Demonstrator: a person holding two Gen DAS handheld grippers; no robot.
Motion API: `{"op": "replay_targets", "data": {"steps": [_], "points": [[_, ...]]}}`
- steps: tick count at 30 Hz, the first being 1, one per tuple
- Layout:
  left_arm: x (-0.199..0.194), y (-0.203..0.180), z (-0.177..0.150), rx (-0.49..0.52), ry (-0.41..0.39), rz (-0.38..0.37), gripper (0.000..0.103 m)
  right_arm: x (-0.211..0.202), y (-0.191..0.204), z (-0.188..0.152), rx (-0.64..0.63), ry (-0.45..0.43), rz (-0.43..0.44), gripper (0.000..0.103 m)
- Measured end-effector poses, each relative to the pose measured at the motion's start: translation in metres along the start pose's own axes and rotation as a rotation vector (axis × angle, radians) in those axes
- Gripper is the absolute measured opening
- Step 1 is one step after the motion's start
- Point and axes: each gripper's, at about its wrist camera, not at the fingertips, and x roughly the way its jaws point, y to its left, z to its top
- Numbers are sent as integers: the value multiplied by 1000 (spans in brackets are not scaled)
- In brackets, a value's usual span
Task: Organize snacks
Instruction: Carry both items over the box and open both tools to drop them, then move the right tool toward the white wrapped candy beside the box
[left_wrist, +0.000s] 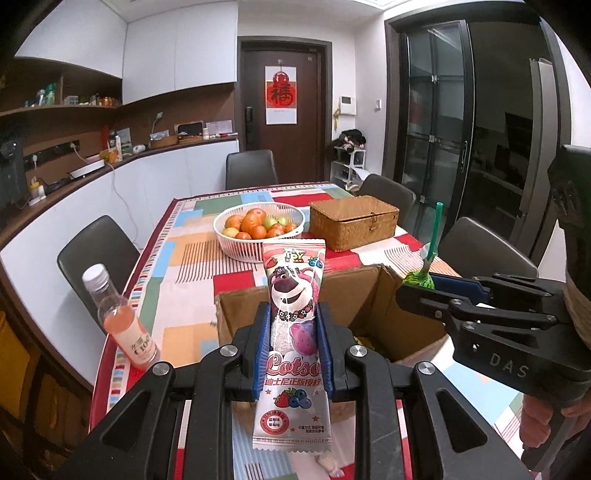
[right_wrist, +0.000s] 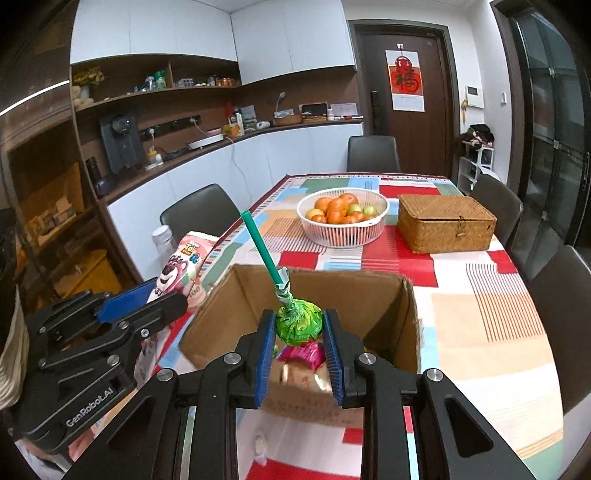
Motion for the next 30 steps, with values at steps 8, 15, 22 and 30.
{"op": "replay_targets", "data": {"steps": [8, 15, 22, 30], "points": [[44, 3, 15, 13, 66, 21, 27, 27, -13, 11, 12, 39, -35, 27], [40, 8, 7, 9, 72, 77, 45, 33, -16, 8, 20, 44, -91, 49], [5, 9, -13, 2, 45, 111, 55, 14, -1, -6, -16, 16, -63, 49], [-33, 20, -40, -36, 17, 147, 64, 1, 24, -29, -67, 25, -18, 49]]}}
